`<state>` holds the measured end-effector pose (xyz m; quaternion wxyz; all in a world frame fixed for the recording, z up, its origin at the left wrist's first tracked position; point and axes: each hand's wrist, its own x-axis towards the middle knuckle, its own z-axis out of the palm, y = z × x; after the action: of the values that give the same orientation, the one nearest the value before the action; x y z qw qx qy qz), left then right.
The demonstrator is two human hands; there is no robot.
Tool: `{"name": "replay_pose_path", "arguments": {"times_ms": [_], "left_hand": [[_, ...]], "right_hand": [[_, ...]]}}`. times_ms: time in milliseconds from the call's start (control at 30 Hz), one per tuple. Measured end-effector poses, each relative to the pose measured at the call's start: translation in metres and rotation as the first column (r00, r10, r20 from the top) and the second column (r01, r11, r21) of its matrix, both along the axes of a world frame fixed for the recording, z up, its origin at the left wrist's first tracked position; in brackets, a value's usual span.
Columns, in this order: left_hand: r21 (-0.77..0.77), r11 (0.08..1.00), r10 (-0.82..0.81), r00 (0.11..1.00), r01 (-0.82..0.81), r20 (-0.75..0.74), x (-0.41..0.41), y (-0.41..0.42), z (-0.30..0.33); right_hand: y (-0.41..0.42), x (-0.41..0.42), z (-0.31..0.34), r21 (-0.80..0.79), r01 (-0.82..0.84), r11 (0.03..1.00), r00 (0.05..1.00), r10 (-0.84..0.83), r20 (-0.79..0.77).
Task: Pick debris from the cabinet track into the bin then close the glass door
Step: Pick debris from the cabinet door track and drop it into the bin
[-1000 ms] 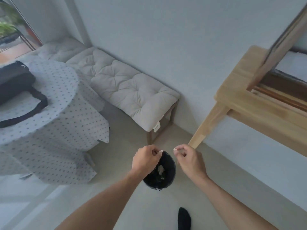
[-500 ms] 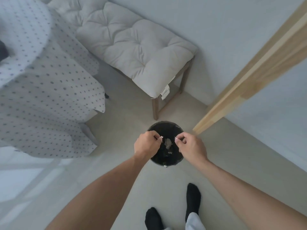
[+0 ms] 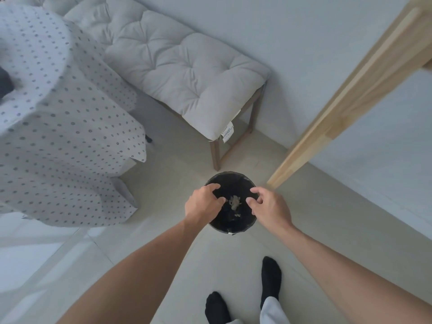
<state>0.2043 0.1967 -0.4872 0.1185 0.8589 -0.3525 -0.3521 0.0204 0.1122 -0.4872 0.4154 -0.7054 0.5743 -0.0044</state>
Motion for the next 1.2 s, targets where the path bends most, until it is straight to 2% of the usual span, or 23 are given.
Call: {"name": "replay_pose_path", "arguments": {"times_ms": [167,433,700,933,1200], "left_hand": [[-0.032,0.998,-0.050,0.998,0.051,0.026,-0.008,0.001,0.038],[-0.218,0.968,-0.109,0.992,0.121,0.068,-0.036,-0.019,0.156],[-0.391,0.895,-0.203,0.977,0.215,0.072,-0.074,-0.050,0.273],[-0.470,0.819,-0.321,0.942,0.328,0.099,-0.109,-0.093,0.349],[-0.521,0.744,-0.399,0.904,0.418,0.154,-0.162,-0.147,0.399]], "right_hand": [[0.007,-0.018,0.040,-0.014,0.021,1.000,1.000,-0.021,0.001],[-0.001,-0.070,0.163,-0.138,0.081,0.987,0.997,-0.077,0.030],[-0.009,-0.114,0.279,-0.245,0.227,0.943,0.969,-0.192,0.158],[-0.026,-0.154,0.348,-0.308,0.336,0.890,0.933,-0.268,0.241],[-0.057,-0.210,0.395,-0.349,0.465,0.814,0.872,-0.354,0.338]]}}
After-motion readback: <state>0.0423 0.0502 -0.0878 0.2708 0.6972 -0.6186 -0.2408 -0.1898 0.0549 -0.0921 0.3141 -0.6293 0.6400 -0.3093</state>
